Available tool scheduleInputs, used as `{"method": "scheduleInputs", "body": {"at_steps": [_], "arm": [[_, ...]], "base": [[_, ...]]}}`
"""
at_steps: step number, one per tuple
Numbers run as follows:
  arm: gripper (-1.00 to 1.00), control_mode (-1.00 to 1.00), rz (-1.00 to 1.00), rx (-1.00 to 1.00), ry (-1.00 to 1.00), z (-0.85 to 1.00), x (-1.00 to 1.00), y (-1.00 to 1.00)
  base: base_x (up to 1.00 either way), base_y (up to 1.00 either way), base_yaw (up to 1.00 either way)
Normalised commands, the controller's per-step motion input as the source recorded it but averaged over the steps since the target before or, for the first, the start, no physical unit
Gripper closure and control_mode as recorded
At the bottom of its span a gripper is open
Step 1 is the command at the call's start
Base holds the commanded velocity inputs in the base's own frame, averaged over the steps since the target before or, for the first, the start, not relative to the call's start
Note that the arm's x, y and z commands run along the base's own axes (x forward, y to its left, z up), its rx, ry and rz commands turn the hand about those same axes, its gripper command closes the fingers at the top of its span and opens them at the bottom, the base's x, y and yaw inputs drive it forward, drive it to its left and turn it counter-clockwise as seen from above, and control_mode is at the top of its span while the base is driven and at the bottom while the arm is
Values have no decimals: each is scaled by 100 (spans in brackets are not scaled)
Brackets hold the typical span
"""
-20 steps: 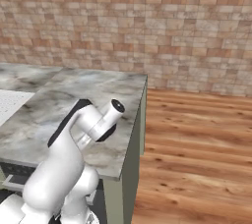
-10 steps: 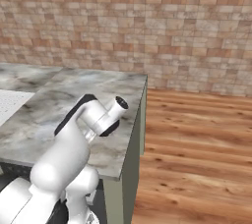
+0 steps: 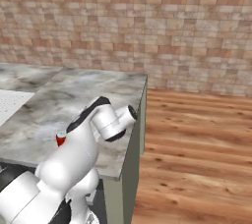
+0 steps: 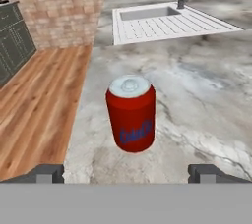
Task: Pick the can from the counter and place it in the open cabinet.
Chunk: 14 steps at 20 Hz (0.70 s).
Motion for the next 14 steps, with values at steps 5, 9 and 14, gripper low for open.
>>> {"method": "scheduleInputs", "body": {"at_steps": [5, 9, 14], "arm": [[-100, -100, 0, 23, 0, 0, 0, 0], [-100, -100, 0, 19, 0, 0, 0, 0], [-100, -100, 0, 5, 0, 0, 0, 0]], "base": [[0, 0, 0], [0, 0, 0], [0, 0, 0]]}}
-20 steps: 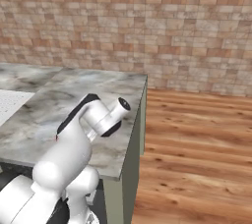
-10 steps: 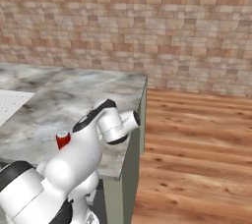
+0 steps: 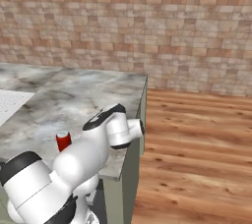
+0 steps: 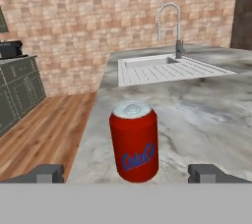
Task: Pick the can from the counter and place it in the open cabinet.
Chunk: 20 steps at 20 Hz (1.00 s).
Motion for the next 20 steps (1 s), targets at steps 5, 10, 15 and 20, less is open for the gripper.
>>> {"method": "scheduleInputs", "body": {"at_steps": [5, 10, 15, 20], "arm": [[-100, -100, 0, 0, 0, 0, 0, 4], [-100, -100, 0, 0, 3, -8, 0, 23], [-100, -100, 0, 0, 4, -6, 0, 25], [-100, -100, 0, 0, 2, -4, 0, 22]], "base": [[0, 0, 0], [0, 0, 0], [0, 0, 0], [0, 0, 0]]}}
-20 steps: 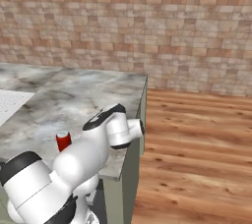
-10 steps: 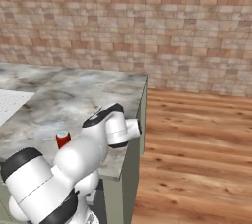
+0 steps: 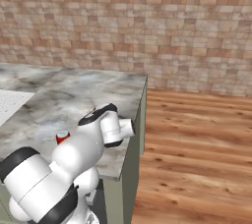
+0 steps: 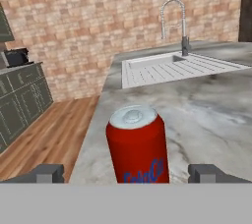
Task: Pick the can from the counter and place it in the open cabinet.
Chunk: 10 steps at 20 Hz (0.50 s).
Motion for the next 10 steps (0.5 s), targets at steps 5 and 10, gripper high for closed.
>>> {"method": "scheduleInputs", "body": {"at_steps": [5, 10], "arm": [[-100, -100, 0, 0, 2, -7, 0, 15], [-100, -100, 0, 0, 2, -13, -7, 7]], "base": [[0, 0, 0], [0, 0, 0]]}}
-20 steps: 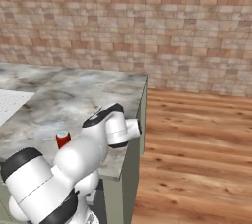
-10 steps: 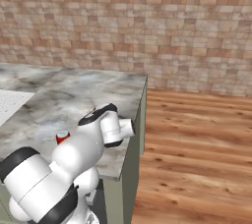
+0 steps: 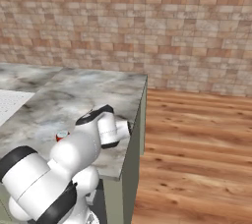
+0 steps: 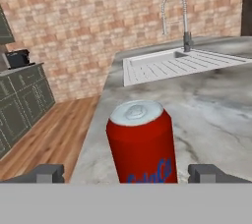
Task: Pick the can from the counter and place it in the open cabinet.
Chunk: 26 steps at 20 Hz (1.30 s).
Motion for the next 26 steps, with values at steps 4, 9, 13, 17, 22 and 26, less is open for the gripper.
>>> {"method": "scheduleInputs", "body": {"at_steps": [4, 9, 13, 17, 22, 26], "arm": [[-100, -100, 0, 0, 0, -9, -9, 5], [-100, -100, 0, 0, 1, -5, -1, 12], [-100, -100, 0, 0, 2, -3, 0, 15], [-100, -100, 0, 0, 4, -5, 0, 19], [-100, -100, 0, 0, 2, -7, 0, 12], [-100, -100, 0, 0, 0, -9, -2, 2]], "base": [[0, 0, 0], [0, 0, 0], [0, 0, 0], [0, 0, 0], [0, 0, 0], [0, 0, 0]]}}
